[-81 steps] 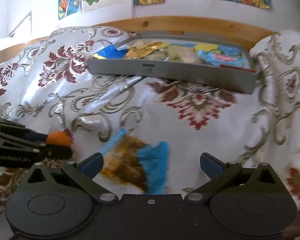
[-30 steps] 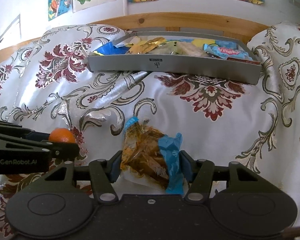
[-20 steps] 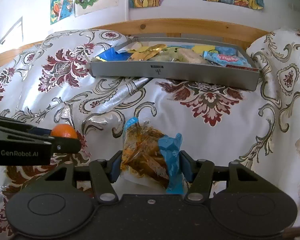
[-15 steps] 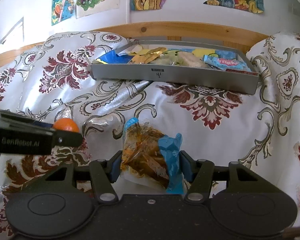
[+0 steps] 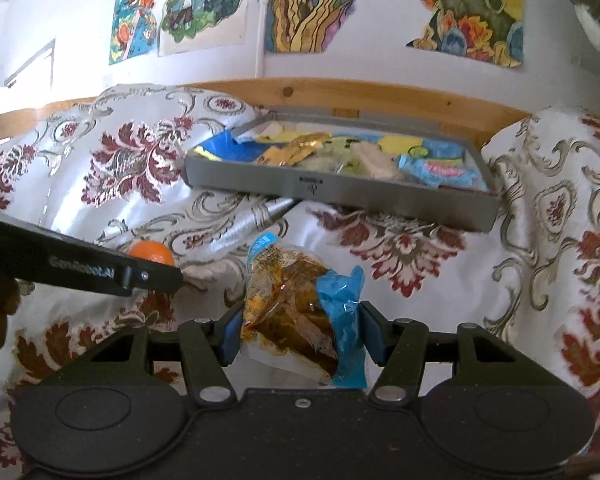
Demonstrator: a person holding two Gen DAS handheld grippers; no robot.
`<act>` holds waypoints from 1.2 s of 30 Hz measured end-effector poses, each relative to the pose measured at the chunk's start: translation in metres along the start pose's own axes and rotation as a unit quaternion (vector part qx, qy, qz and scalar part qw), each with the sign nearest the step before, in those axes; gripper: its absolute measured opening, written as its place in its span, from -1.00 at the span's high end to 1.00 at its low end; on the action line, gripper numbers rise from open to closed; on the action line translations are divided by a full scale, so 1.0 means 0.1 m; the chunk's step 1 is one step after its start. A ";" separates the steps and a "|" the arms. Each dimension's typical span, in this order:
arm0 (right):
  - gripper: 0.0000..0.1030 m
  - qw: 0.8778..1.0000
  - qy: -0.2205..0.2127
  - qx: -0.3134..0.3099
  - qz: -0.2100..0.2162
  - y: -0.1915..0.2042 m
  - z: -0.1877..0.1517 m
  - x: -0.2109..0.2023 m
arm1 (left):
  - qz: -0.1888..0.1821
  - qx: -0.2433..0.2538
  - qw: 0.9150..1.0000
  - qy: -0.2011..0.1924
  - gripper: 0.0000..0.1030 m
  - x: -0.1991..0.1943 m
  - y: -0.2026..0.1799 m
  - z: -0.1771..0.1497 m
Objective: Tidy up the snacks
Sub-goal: 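Lift the orange and dried-meat pack toward the grey tray with both tools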
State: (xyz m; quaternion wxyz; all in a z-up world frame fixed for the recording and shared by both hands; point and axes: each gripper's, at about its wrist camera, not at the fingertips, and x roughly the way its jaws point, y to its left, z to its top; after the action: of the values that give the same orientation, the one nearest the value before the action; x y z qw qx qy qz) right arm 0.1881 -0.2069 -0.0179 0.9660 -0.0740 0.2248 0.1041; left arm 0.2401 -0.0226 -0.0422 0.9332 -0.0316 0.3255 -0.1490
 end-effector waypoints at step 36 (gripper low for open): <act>-0.21 0.999 -0.034 -0.008 0.004 -0.26 1.52 1.49 | 0.024 -0.018 0.994 -0.108 0.25 0.87 0.52 1.24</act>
State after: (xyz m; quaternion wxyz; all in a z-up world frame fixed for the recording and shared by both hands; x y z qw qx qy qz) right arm 0.3884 -0.1783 0.0531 0.9719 -0.0773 0.1916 0.1126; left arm 0.3944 -0.0032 -0.0053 0.9655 -0.0567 0.2261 -0.1163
